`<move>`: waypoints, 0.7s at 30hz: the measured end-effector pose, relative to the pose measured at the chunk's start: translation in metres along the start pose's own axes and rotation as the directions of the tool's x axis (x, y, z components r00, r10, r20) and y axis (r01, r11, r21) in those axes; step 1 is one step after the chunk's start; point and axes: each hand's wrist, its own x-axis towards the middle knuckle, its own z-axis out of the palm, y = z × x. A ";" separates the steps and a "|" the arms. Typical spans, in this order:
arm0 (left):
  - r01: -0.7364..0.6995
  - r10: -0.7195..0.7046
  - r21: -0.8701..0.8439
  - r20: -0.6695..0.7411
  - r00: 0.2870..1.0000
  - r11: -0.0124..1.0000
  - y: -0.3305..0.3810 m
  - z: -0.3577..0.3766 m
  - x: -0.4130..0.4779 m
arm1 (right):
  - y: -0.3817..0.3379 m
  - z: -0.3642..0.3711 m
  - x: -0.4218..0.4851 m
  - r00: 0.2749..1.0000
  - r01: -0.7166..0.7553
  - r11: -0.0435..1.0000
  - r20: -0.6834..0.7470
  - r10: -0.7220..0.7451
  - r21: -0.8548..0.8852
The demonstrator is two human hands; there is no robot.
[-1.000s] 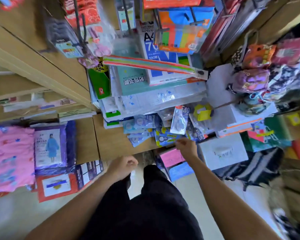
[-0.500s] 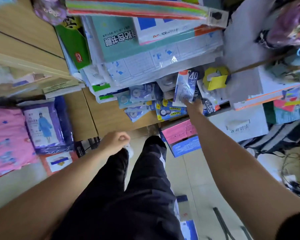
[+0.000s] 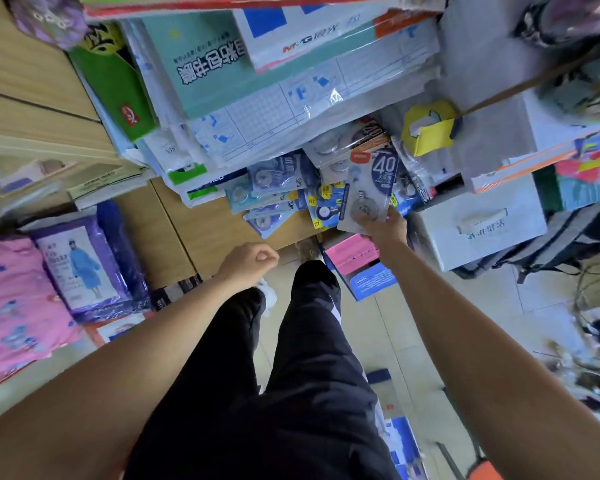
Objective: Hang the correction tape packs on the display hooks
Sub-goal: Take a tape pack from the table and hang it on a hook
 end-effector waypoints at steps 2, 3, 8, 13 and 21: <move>-0.020 0.020 0.013 0.009 1.000 1.000 0.004 -0.003 0.016 | 0.020 -0.004 -0.023 1.000 0.005 1.000 0.017 -0.005 -0.024; -0.031 0.031 0.025 0.008 0.999 0.999 0.006 -0.004 0.026 | 0.029 -0.007 -0.036 1.000 0.010 0.999 0.023 -0.009 -0.047; -0.059 0.061 0.064 -0.029 0.998 0.996 0.022 -0.003 0.071 | 0.074 -0.009 -0.084 0.995 -0.046 0.998 0.088 0.049 -0.034; -0.015 -0.029 -0.366 -0.115 0.993 0.930 0.065 0.011 0.110 | 0.088 -0.012 -0.105 0.990 -0.113 0.990 0.089 0.106 0.083; -0.224 0.209 -0.027 -0.260 0.943 0.974 0.116 0.033 0.140 | 0.082 -0.016 -0.102 0.998 -0.059 0.968 0.020 0.055 0.243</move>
